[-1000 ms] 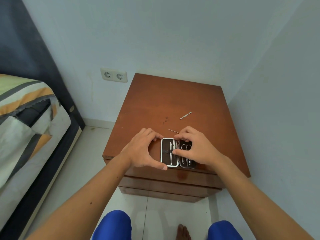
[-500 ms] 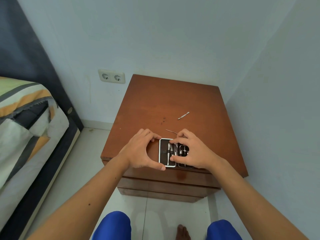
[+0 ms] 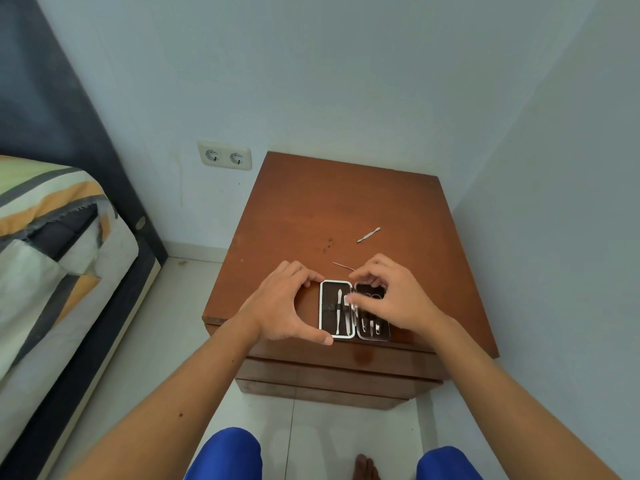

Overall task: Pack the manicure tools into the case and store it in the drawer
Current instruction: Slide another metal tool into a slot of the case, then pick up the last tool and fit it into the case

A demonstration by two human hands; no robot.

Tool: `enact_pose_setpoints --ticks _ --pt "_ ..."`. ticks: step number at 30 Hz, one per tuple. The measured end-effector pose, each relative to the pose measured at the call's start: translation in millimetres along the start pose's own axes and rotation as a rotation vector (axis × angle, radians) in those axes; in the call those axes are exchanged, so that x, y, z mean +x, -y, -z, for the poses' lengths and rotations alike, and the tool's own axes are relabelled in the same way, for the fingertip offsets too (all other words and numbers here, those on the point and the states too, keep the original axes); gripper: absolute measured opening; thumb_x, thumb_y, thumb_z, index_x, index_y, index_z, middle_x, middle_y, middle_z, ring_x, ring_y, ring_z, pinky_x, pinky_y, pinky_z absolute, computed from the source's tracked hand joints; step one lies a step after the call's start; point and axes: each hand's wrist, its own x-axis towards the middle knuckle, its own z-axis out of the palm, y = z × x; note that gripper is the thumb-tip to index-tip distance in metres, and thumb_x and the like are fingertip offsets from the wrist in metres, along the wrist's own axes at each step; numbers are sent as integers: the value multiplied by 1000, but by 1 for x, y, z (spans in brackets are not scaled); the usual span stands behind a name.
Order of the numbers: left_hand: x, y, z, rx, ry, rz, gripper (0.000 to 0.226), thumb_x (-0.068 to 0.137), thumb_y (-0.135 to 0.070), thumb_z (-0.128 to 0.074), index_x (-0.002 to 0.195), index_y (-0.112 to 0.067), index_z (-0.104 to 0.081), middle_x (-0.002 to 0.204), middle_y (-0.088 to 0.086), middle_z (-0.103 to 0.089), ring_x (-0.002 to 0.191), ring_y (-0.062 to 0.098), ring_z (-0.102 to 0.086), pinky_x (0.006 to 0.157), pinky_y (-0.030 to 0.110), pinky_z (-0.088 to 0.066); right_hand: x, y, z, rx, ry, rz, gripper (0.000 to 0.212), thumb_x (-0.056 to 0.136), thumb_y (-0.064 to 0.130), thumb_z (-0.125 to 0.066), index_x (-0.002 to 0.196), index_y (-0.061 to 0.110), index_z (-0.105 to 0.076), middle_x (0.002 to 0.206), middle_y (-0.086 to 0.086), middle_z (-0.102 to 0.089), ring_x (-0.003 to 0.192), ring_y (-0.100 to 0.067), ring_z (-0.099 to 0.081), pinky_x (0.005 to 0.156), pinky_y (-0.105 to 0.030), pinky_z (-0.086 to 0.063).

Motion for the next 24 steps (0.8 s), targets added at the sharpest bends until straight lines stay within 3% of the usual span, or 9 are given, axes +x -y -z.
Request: enact_pose_setpoints --ticks 3,6,8,12,15,18,21,24 --pt "0 -1 1 -1 -6 4 108 46 -90 -84 137 -38 -55 111 -24 -45 108 2 -44 95 23 -42 23 -7 12 20 -162 -105 20 86 28 -86 104 26 -80 99 8 -69 85 -7 -64 80 -19 -53" --pt "1 -1 1 -2 -5 5 109 47 -90 -84 137 -36 -55 111 -24 -45 108 2 -44 96 24 -43 52 -22 20 5 -309 -285 21 88 26 -84 108 20 -80 98 2 -75 82 -9 -65 89 -32 -57" --pt "1 0 0 0 -1 7 109 47 -91 -83 137 -36 -55 112 -24 -45 108 2 -44 96 23 -43 68 -32 21 -9 -366 -388 35 86 34 -84 116 16 -77 99 -2 -74 86 -14 -64 94 -37 -55" --pt "2 1 -1 1 3 6 109 46 -94 -80 137 -39 -54 111 -28 -43 109 1 -44 95 23 -44 89 -45 13 -35 -326 -497 76 76 59 -86 133 13 -68 113 -5 -66 107 -23 -64 99 -37 -51" --pt "1 1 -1 -1 -2 5 109 46 -96 -79 136 -40 -53 111 -28 -43 110 1 -44 94 23 -44 96 -48 2 -128 -310 -490 89 70 70 -84 136 14 -65 119 -6 -59 119 -29 -55 107 -43 -47" --pt "2 1 -1 -1 -2 2 110 46 -97 -78 136 -39 -54 110 -27 -43 108 1 -44 94 23 -44 98 -48 -1 -120 -317 -482 83 68 65 -88 133 18 -66 114 -1 -56 119 -28 -49 104 -38 -43" --pt "2 1 -1 5 0 0 111 46 -97 -77 137 -38 -54 110 -26 -43 107 3 -44 94 25 -45 96 -47 2 7 -325 -472 73 67 51 -95 128 23 -66 102 2 -64 111 -24 -54 99 -39 -47" --pt "2 1 -1 8 -5 -7 110 47 -96 -79 136 -36 -55 110 -24 -44 106 3 -44 94 24 -44 90 -47 4 184 -357 -415 55 69 30 -98 113 24 -66 84 6 -76 84 -12 -65 85 -32 -51"
